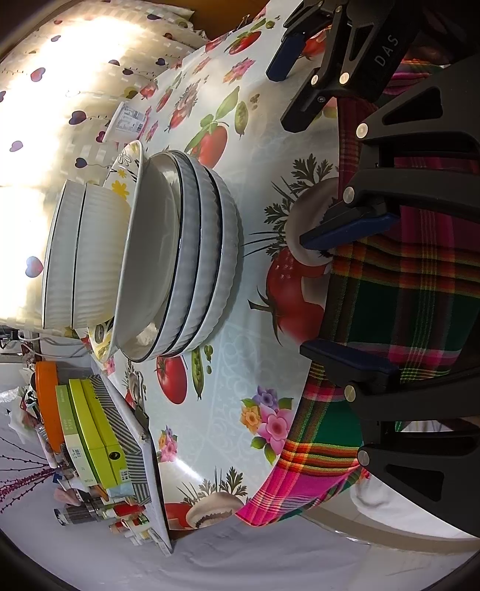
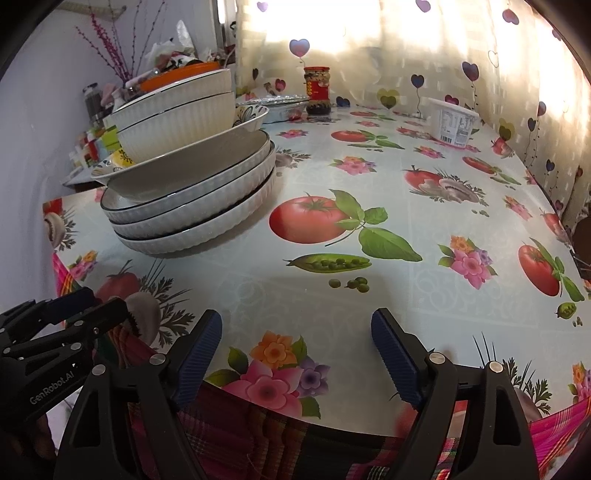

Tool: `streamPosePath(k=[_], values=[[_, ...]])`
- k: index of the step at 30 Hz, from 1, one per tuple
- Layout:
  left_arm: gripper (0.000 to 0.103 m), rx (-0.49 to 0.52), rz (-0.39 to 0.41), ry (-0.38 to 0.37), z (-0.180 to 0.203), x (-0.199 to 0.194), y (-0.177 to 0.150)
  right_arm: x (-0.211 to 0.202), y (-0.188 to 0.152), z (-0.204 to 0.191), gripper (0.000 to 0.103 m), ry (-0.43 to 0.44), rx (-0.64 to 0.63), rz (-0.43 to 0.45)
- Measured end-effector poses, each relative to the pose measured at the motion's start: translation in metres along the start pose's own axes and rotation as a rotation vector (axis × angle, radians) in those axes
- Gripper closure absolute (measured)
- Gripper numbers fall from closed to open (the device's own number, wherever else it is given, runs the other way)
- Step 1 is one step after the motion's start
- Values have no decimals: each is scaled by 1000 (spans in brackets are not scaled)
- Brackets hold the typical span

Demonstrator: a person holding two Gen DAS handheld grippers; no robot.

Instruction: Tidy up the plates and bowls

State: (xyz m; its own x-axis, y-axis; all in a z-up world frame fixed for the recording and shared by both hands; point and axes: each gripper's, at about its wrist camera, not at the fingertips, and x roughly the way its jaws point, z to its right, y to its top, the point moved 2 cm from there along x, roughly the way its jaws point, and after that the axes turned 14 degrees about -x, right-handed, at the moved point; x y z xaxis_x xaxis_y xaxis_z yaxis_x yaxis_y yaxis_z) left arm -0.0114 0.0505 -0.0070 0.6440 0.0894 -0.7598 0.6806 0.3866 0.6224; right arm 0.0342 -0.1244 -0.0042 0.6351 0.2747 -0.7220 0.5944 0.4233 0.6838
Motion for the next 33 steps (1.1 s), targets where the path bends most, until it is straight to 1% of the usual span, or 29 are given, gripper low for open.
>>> streamPosePath(k=[33], values=[[51,4,1,-1,0,1,0,-1,-1,0,18,-18,-5,-6]])
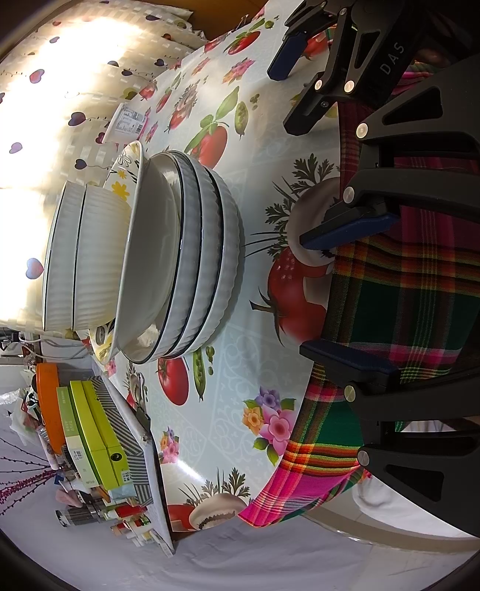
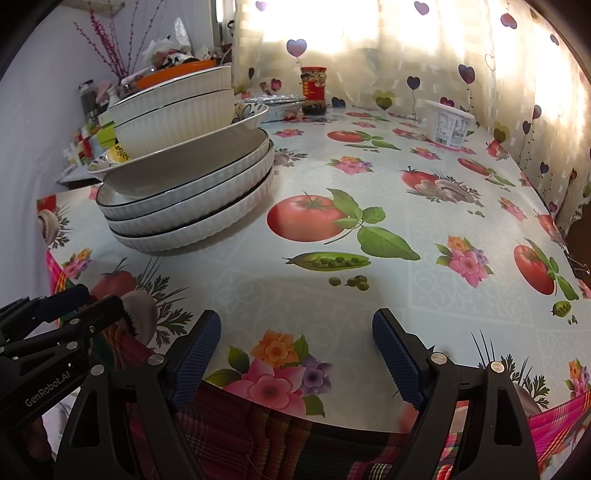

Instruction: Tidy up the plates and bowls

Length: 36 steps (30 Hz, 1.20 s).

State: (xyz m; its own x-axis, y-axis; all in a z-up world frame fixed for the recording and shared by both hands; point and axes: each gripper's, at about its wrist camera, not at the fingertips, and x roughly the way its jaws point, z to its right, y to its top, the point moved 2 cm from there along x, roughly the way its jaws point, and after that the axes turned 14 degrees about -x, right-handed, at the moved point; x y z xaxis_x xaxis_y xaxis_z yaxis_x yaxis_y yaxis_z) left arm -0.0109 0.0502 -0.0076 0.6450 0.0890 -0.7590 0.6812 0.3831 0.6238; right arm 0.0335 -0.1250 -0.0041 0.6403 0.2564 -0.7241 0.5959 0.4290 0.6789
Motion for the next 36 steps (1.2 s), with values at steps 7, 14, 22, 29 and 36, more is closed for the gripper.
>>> streamPosePath(k=[7,14,22,29,36], values=[[51,0,0,0,0,0,0,0,0,0,18,0,1,0],[51,0,0,0,0,0,0,0,0,0,18,0,0,1],[51,0,0,0,0,0,0,0,0,0,18,0,0,0],[51,0,0,0,0,0,0,0,0,0,18,0,0,0],[51,-3,-6,-10,0,0,1,0,1,-1,18,-1,-2,-3]])
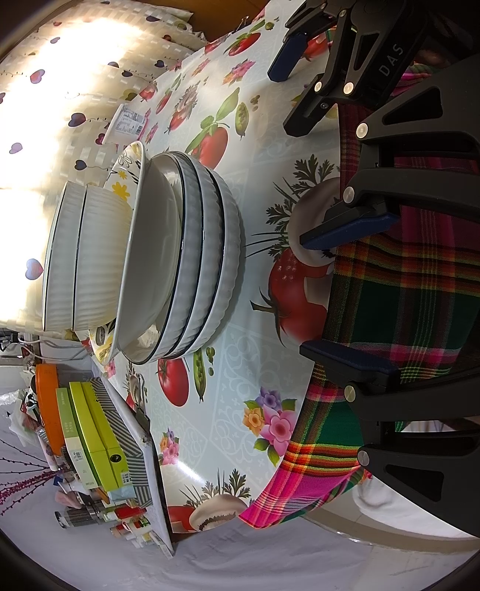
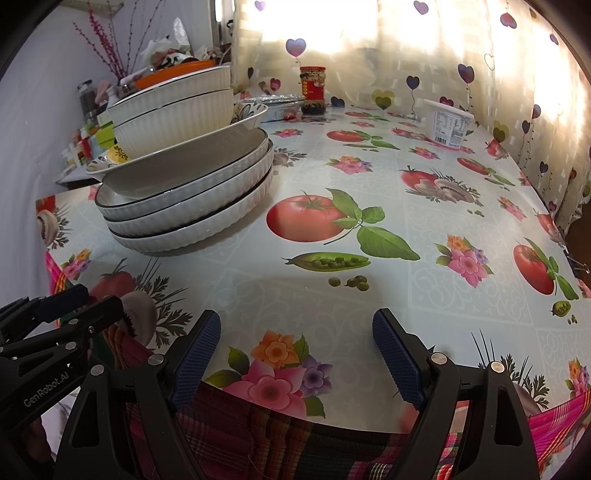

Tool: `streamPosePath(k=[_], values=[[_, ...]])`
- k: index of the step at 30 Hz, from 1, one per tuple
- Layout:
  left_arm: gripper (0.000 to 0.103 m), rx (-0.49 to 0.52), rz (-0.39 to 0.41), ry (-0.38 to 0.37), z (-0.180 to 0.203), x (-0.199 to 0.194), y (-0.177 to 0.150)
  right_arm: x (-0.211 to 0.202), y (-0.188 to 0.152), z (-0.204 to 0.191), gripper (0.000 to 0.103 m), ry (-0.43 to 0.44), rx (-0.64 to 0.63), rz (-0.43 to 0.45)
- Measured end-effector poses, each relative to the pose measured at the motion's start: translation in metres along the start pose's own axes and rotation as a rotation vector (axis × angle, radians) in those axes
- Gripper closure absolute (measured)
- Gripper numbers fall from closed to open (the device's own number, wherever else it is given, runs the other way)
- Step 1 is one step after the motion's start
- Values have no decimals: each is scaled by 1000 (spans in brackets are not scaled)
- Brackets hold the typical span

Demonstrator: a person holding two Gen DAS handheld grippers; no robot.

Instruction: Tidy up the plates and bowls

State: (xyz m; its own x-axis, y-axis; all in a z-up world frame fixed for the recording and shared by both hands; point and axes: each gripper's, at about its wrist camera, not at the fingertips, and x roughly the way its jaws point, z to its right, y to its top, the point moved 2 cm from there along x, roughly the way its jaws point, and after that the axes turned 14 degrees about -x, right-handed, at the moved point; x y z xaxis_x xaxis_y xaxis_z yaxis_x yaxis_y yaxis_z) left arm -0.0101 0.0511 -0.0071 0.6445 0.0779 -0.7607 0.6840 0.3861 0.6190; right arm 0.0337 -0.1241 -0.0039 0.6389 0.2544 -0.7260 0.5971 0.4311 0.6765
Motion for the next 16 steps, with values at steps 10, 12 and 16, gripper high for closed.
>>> streamPosePath(k=[10,12,16], values=[[51,-37,25,-20,-13,-12,7,-9,4,7,18,27,43,34],[51,-39,34,-20,-16,-16,9,-12,6,7,18,23,46,42],[51,-49,58,-19,-22,-23,15,-18,11,7,18,19,53,58]])
